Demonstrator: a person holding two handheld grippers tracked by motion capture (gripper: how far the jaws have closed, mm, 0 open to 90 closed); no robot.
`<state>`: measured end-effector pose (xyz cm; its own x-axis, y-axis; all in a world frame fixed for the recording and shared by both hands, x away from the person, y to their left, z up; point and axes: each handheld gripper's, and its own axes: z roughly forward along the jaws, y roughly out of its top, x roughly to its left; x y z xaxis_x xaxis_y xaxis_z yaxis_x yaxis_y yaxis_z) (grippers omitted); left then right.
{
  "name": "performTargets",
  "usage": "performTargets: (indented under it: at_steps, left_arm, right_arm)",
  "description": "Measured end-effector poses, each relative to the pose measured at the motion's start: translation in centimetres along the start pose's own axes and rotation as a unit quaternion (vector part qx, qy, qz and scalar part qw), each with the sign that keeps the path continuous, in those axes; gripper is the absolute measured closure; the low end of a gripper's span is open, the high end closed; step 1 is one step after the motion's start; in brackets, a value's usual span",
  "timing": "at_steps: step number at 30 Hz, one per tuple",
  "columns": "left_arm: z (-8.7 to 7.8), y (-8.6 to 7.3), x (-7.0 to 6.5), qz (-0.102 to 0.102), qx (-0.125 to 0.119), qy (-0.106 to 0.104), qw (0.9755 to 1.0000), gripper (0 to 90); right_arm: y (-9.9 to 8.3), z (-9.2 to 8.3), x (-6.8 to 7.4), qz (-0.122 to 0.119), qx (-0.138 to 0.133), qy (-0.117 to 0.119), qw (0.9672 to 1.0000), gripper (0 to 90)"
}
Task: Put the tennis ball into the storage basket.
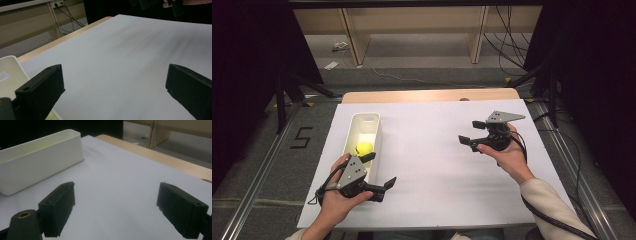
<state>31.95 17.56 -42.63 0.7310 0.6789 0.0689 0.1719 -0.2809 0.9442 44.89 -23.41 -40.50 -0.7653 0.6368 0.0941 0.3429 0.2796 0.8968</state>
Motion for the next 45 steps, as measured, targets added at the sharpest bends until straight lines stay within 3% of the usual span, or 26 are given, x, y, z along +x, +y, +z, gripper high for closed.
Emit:
performTargets:
  at_steps: [45]
  left_arm:
    - [0.0, 0.0, 0.1, -0.002, 0.001, 0.001, 1.0, 1.3]
  right_arm:
    - [-4.6, -5.4, -0.3, 0.032, -0.002, -0.033, 0.9989, 15.6]
